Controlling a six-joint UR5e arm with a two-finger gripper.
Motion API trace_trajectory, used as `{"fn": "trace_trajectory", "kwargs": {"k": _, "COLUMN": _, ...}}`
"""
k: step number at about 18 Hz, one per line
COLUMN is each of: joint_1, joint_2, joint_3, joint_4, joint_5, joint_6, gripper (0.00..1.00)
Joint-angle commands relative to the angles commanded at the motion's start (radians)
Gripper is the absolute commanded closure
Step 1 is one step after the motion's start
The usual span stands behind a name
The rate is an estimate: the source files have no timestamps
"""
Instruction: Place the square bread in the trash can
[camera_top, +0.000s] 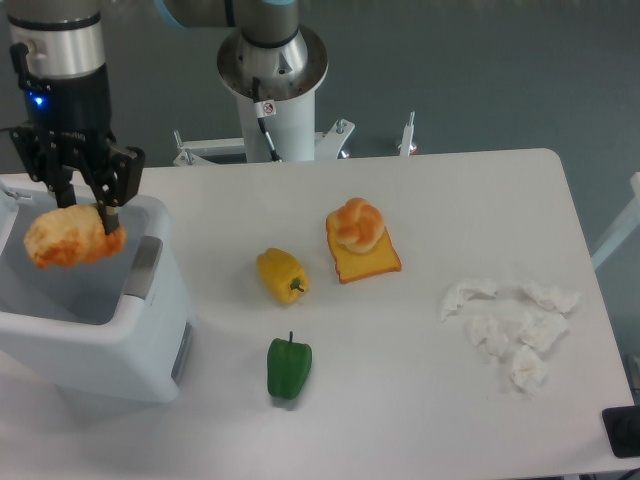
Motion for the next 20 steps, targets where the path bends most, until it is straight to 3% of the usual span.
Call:
{"fn": "trace_trajectory", "kwargs": {"k": 11, "joint_1": -0.046, "joint_2": -0.051, "joint_3": 0.009, "joint_4": 0.006, "joint_5": -0.017, "joint_6": 0.048, "gripper": 0.0}}
{"fn": "trace_trajectory", "kwargs": {"k": 20, "joint_1": -0.032, "joint_2": -0.074, "joint_3": 0.018, "joint_4": 0.012, "joint_5": -0.018, "joint_6": 0.064, "gripper": 0.0}}
